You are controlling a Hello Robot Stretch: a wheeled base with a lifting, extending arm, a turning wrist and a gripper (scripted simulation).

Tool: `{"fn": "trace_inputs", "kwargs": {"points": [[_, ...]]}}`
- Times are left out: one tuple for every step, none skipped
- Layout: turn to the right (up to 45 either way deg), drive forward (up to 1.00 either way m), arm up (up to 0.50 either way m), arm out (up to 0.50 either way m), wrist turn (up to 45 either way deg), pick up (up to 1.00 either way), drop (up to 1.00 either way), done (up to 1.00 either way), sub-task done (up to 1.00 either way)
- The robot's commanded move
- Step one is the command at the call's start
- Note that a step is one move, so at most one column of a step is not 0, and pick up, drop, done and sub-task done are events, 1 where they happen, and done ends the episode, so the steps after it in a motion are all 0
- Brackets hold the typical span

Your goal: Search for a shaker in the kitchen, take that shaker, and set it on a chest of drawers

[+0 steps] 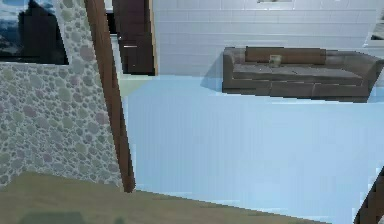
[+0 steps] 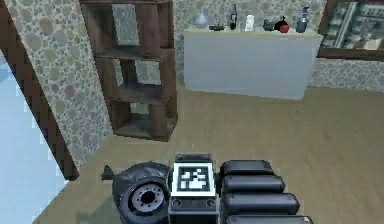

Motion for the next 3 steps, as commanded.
{"fn": "trace_inputs", "kwargs": {"points": [[0.0,1.0,0.0,0.0,0.0,0.0,0.0,0.0,0.0],[6.0,0.0,0.0,0.0,0.0,0.0,0.0,0.0,0.0],[0.0,0.45,0.0,0.0,0.0,0.0,0.0,0.0,0.0]]}}
